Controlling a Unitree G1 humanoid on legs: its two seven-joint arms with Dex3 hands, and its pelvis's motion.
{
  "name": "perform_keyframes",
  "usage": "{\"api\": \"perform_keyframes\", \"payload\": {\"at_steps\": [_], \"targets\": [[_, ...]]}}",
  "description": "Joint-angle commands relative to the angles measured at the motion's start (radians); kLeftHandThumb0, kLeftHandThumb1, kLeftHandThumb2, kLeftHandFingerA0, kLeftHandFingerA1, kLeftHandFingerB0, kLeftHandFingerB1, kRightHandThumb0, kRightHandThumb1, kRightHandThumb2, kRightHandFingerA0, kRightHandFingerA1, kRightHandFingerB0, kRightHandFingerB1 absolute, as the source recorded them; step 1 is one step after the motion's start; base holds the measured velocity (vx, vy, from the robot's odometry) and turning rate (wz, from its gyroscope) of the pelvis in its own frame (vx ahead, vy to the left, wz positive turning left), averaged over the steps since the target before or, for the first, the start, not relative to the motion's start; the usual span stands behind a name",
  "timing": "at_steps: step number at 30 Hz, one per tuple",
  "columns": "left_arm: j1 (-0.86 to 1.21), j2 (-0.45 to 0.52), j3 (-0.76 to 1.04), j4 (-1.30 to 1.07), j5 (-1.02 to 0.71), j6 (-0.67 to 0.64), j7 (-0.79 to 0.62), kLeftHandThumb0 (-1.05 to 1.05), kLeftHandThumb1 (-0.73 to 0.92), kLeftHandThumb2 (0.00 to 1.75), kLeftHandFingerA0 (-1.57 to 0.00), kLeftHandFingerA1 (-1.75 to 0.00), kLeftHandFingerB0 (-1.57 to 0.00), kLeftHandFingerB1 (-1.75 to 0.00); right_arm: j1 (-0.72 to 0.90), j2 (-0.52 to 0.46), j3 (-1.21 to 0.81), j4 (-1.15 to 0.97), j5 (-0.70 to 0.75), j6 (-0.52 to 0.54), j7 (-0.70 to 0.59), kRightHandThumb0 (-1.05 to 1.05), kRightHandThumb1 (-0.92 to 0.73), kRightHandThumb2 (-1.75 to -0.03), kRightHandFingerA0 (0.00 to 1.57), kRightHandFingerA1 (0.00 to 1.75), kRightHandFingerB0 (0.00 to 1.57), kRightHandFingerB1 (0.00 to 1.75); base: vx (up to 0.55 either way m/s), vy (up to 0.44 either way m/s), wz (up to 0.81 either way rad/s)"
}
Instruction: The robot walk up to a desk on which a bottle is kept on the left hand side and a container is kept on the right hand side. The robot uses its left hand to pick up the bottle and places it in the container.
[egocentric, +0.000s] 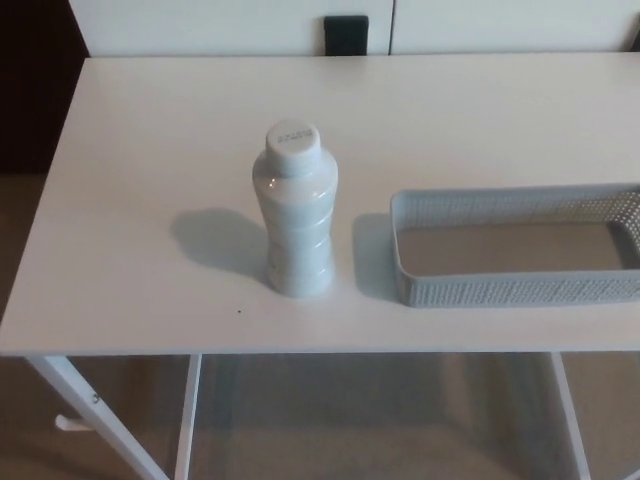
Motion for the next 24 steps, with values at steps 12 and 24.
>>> {"api": "perform_keyframes", "payload": {"at_steps": [12,24], "targets": [[0.114,-0.031,0.074,-0.537,-0.132,-0.165,-0.099,-0.34,0.6,0.58,0.0,-0.25,0.0,-0.18,0.019,-0.005,-0.012,-0.055,0.013,0.042,-0.019,-0.08,-0.37,-0.86,0.34,0.61,0.28,0.57,0.0,0.0,0.0],[-0.007,0.026,-0.264,-0.903,-0.006,-0.103,-0.196,-0.53,0.34,0.72,-0.01,-0.27,0.0,-0.13,0.015,0.002,-0.001,-0.07,0.008,0.039,-0.016,-0.1,-0.37,-0.86,0.35,0.62,0.3,0.58,0.0,0.0,0.0]]}}
